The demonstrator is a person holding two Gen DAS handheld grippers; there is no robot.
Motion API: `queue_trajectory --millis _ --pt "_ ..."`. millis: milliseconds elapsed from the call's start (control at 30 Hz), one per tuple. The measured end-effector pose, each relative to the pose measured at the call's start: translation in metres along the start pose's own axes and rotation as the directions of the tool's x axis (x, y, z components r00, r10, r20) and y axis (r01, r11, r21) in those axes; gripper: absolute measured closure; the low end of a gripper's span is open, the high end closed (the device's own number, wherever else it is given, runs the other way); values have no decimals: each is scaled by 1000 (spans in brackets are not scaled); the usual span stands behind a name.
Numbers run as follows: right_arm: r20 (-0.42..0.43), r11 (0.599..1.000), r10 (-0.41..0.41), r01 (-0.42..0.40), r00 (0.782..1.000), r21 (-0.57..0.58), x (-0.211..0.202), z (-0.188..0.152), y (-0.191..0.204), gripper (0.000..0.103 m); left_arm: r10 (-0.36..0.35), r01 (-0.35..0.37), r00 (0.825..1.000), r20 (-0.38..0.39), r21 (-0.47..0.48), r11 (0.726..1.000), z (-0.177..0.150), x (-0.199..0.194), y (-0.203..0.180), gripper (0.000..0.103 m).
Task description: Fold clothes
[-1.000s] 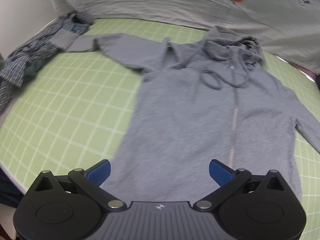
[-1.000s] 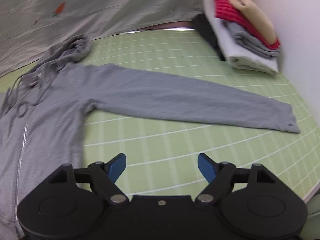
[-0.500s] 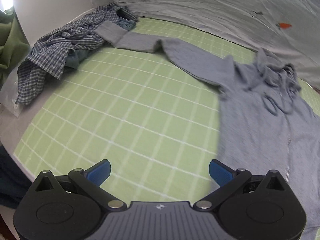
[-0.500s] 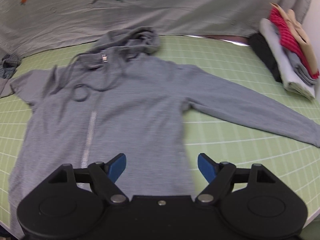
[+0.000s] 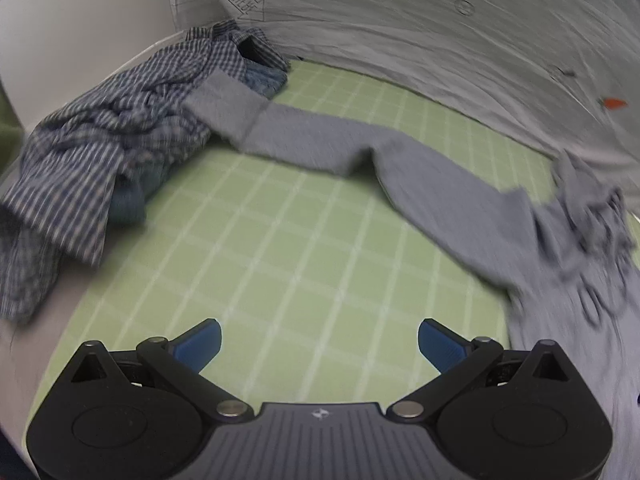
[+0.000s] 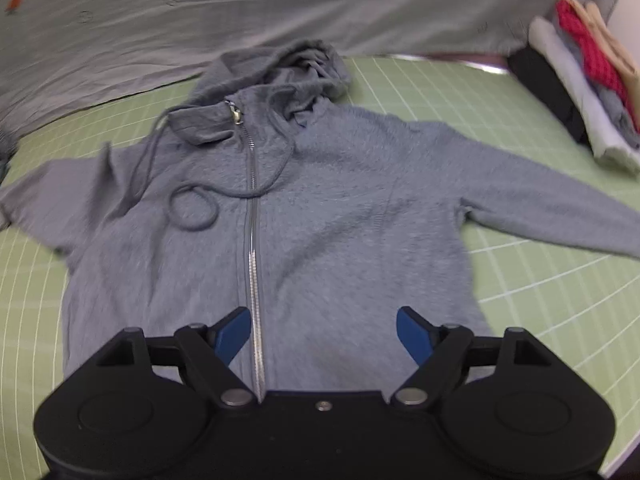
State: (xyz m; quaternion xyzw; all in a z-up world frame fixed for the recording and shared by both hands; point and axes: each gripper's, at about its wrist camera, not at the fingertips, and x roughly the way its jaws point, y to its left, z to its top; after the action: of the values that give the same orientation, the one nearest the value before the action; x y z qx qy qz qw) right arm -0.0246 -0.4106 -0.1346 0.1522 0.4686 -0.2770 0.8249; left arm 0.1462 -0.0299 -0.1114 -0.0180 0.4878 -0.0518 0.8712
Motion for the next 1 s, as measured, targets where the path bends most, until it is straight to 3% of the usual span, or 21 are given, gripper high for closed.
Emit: queue_trajectory --millis 300,433,533,833,1000 --pt "-27 994 -92 94 995 54 57 29 11 21 64 -64 998 5 -11 998 95 87 18 0" --pt "-37 989 -129 131 991 61 66 35 14 19 103 -103 995 6 -25 994 119 118 21 0" --pt "-40 986 -161 163 986 36 69 39 18 11 132 -131 991 6 -38 991 137 140 24 0" --pt "-65 978 -184 189 981 90 73 39 13 2 163 -163 987 -6 -68 984 144 169 39 0" --pt "-48 974 -227 227 973 8 73 40 24 1 159 -158 987 6 -88 984 142 172 42 0"
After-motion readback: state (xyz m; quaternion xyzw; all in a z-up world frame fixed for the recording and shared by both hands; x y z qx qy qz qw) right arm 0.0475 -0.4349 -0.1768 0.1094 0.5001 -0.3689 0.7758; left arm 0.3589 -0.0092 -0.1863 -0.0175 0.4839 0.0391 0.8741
